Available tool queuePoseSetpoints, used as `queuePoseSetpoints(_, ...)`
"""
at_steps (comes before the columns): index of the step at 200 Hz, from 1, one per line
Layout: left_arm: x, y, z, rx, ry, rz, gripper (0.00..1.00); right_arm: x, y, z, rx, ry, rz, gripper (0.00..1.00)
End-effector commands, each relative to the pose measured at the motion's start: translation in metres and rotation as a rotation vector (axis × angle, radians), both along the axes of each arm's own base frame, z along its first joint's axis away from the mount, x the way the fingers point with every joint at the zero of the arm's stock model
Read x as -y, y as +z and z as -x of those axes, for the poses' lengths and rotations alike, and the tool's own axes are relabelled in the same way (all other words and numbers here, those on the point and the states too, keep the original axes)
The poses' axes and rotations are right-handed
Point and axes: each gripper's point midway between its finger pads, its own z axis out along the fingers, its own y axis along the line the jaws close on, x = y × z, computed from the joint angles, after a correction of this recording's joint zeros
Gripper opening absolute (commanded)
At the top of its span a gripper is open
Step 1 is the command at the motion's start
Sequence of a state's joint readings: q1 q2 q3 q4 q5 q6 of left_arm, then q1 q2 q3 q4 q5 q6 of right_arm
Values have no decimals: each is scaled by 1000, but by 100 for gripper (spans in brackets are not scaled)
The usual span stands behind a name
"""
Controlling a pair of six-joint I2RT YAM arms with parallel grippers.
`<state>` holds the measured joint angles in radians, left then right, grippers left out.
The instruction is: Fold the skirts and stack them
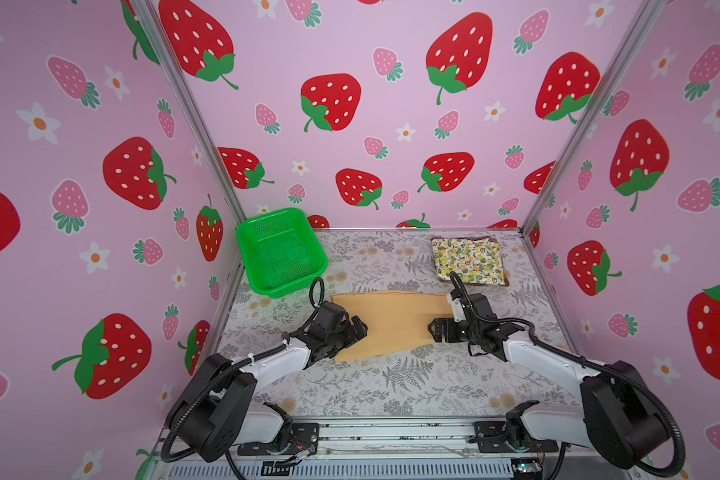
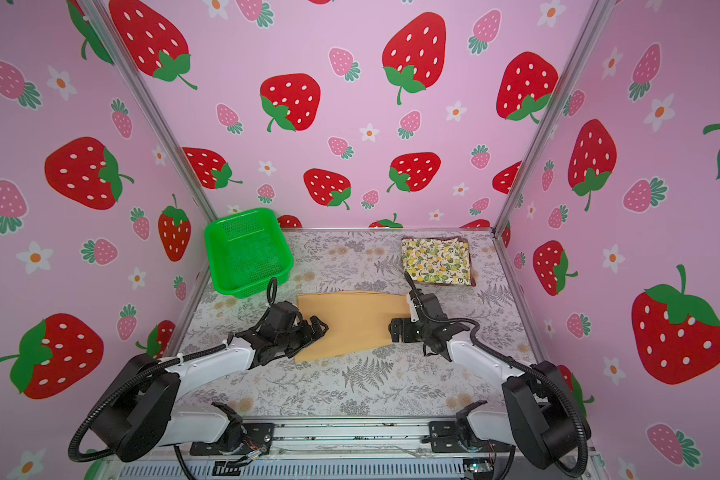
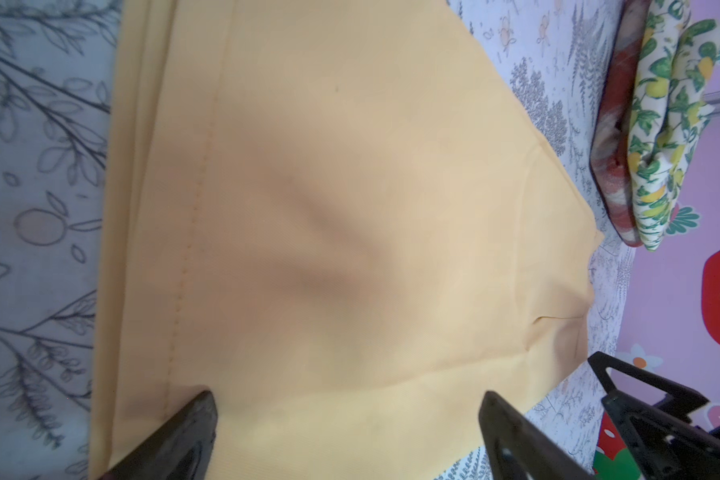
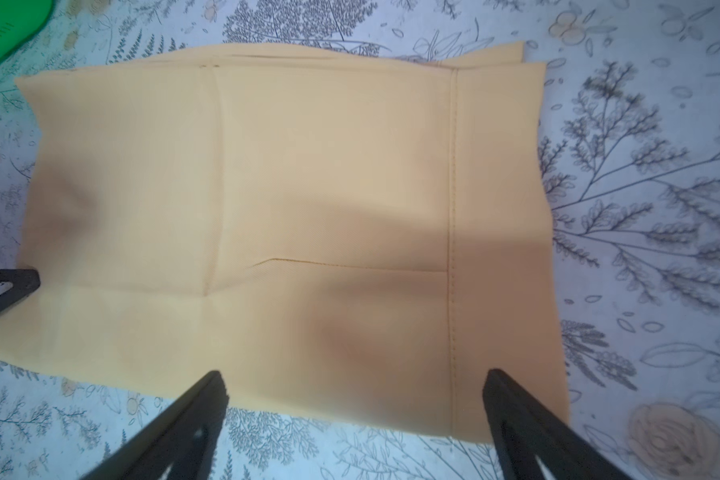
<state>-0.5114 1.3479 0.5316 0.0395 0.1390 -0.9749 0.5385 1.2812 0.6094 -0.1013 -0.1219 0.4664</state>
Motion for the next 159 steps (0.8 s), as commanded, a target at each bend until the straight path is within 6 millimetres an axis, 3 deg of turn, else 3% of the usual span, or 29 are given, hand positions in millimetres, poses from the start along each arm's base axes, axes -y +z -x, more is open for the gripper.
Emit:
queuePoseSetpoints(1, -13, -14, 16, -73, 16, -54, 100, -1, 15, -14, 28, -1, 19, 100)
queuePoseSetpoints(30, -7, 30, 6, 5, -3, -25, 100, -6, 12, -20, 18, 14, 24, 100)
queuePoseSetpoints(58, -6, 50, 8, 42, 5, 16, 100, -6, 11, -26, 25, 13, 31, 100)
queuePoseSetpoints(109, 0, 36, 26, 8, -17, 96, 100, 2, 14, -44, 36, -7, 47, 100)
queuePoseSetpoints(159, -7, 16, 42, -41, -3, 101, 100, 17, 10, -62, 30, -42, 62, 100)
